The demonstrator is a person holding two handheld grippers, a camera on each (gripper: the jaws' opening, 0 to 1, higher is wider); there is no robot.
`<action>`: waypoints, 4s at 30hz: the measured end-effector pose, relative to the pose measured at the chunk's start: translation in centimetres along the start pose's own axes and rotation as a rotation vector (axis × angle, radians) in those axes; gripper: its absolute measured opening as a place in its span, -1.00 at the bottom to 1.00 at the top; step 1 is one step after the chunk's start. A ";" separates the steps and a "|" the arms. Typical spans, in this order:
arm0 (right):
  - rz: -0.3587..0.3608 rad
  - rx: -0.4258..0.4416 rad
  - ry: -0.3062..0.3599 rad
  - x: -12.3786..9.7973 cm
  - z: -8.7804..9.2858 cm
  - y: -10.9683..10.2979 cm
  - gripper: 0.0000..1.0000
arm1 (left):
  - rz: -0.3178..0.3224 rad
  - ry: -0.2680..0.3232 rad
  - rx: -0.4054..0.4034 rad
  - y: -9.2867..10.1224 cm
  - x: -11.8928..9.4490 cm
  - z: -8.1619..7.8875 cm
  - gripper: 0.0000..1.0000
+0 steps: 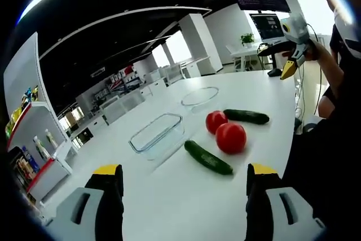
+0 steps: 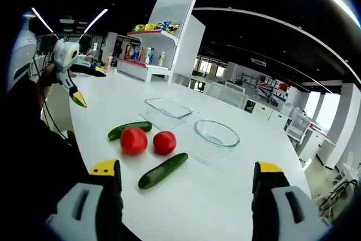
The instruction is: Sort the scattered tomatoes and cucumbers on the table and place them into their respective storage containers
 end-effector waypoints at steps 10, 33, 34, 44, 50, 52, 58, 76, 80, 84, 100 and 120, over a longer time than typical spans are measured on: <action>-0.006 -0.009 0.000 -0.1 0.0 -0.2 0.87 | -0.016 -0.006 0.012 -0.4 -0.2 0.0 0.79; -0.062 -0.064 0.002 0.2 0.1 -1.7 0.82 | -0.004 -0.003 0.032 -0.2 0.2 -0.2 0.80; -0.061 -0.065 0.001 0.2 0.1 -1.7 0.82 | -0.004 -0.003 0.032 -0.2 0.2 -0.2 0.80; -0.033 -0.059 -0.012 -0.1 0.1 -1.2 0.90 | -0.004 -0.013 -0.008 0.2 1.0 0.0 0.86; -0.033 -0.056 -0.013 0.0 0.2 -1.1 0.90 | -0.070 -0.011 -0.046 -0.2 2.2 -0.3 0.87; -0.034 -0.060 -0.017 0.1 0.3 -1.1 0.89 | -0.077 0.001 -0.060 0.0 2.8 -0.4 0.89; -0.029 -0.043 -0.019 0.1 0.4 -0.9 0.91 | -0.061 0.031 -0.101 0.3 4.9 -0.5 0.74; -0.027 -0.001 -0.059 0.9 1.5 -0.7 0.94 | -0.228 0.042 -0.306 -0.6 12.6 2.2 0.42; -0.008 0.002 -0.067 1.0 1.7 -0.5 0.94 | -0.266 0.004 -0.335 0.0 13.4 3.4 0.28; -0.007 0.002 -0.071 1.0 1.8 -0.5 0.94 | -0.257 0.007 -0.390 0.5 14.2 4.1 0.17; -0.021 0.023 -0.064 0.8 1.6 -0.7 0.94 | -0.171 0.055 -0.545 1.8 15.8 4.6 -0.41; -0.033 0.018 -0.068 0.9 1.7 -1.3 0.93 | -0.116 0.136 -0.557 1.3 16.5 4.8 -0.38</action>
Point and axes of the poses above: the point that each gripper's makers call its tool centre point, and the gripper's own axes: x roughly forward along the fingers, y roughly to its right, z roughly out of its underside, the point moved 5 cm from there along -x, roughly backward along the fingers, and after that the axes turned 10 degrees about z, right-handed, at the moved point
